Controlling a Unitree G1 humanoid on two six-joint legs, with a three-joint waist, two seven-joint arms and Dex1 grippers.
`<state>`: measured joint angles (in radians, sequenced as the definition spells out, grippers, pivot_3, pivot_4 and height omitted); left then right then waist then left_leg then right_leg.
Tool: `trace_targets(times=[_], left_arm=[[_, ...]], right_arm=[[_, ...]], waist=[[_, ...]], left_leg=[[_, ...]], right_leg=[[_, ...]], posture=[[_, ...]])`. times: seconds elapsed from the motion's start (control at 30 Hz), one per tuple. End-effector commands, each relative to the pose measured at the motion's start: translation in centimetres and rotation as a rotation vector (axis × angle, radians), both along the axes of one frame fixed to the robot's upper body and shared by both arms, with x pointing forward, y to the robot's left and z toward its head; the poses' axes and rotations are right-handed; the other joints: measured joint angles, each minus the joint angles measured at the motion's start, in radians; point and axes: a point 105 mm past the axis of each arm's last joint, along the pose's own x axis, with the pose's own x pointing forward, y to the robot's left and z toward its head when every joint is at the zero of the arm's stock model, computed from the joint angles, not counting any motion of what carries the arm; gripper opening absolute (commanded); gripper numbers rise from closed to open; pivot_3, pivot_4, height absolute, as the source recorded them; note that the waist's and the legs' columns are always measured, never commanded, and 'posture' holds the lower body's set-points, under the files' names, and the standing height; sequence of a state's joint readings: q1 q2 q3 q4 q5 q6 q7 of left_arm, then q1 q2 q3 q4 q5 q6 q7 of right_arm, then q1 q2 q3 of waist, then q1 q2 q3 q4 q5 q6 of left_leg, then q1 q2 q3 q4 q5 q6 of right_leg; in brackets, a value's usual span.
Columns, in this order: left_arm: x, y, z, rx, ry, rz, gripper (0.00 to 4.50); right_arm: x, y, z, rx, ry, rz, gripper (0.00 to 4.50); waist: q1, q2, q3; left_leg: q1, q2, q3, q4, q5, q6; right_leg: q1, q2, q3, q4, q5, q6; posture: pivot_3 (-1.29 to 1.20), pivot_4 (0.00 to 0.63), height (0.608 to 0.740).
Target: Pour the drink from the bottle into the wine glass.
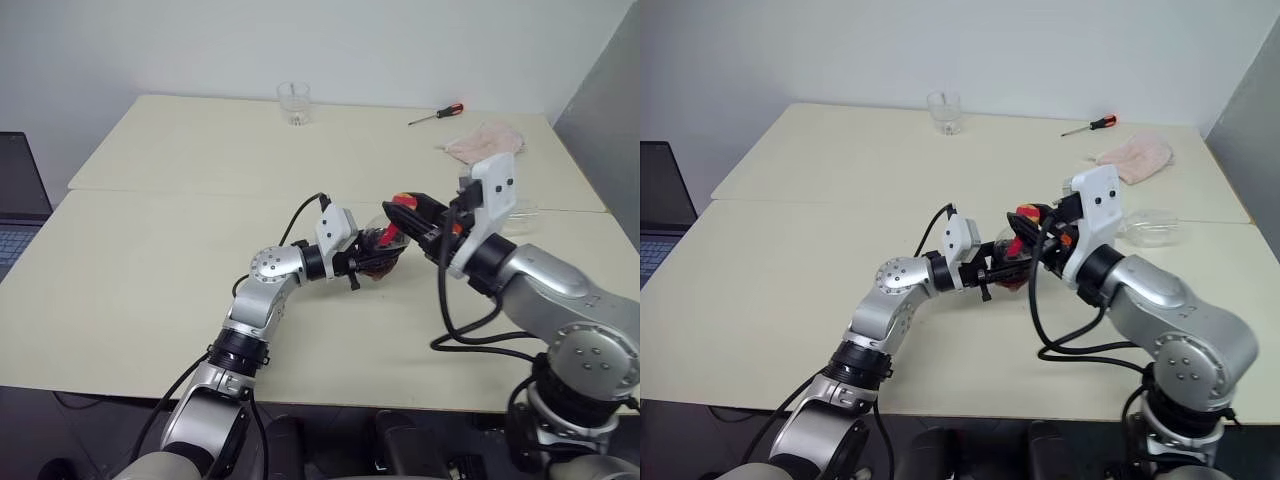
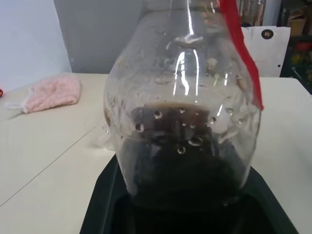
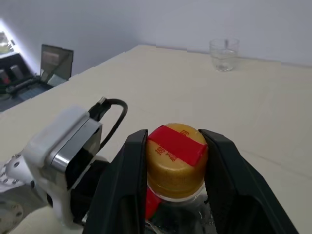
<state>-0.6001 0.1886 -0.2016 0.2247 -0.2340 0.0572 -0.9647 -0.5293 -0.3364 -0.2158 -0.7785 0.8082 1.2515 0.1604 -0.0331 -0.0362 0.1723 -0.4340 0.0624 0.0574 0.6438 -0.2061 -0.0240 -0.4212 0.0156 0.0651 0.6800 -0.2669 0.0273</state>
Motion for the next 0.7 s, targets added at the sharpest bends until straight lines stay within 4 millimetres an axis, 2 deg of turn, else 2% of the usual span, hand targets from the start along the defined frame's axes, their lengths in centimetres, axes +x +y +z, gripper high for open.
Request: trace_targets(times=[0.03,0.37,0.67,0.7], left_arm=[[-0.1,-0.4,1.5,-0.029,-0.046,-0.012,1.31],[-0.1,-0.1,1.6,-0.023,-0.05,-0.011,1.31],[-0.1,0.2,1.6,-0.026,-0.048,0.005,1.3],[-0.1,0.2,1.6,-0.026,-0.047,0.005,1.3]], right_arm=[[-1.3,0.3,0.7,-0.035,-0.049,0.18,1.28],[0.3,-1.7,1.6,-0.151,-0.111,0.401,1.28],[0.9,-1.6,2.5,-0.162,-0.164,0.48,1.28],[0.8,-1.5,2.4,-0.165,-0.152,0.481,1.63]], waist=[[0.0,0.0,0.0],[-0.001,0.0,0.0],[0.001,0.0,0.0],[0.002,0.0,0.0]], left_leg=[[0.0,0.0,0.0,0.0,0.0,0.0],[0.0,0.0,0.0,0.0,0.0,0.0],[0.0,0.0,0.001,0.0,0.0,0.0],[0.0,0.0,0.0,0.0,0.0,0.0]], right_leg=[[0.0,0.0,0.0,0.0,0.0,0.0],[0.0,0.001,0.0,0.0,0.0,0.0],[0.0,0.001,0.0,0.0,0.0,0.0],[0.0,0.001,0.0,0.0,0.0,0.0]], posture=[[0.0,0.15,0.74],[0.0,0.15,0.74],[0.0,0.15,0.74],[0.0,0.15,0.74]])
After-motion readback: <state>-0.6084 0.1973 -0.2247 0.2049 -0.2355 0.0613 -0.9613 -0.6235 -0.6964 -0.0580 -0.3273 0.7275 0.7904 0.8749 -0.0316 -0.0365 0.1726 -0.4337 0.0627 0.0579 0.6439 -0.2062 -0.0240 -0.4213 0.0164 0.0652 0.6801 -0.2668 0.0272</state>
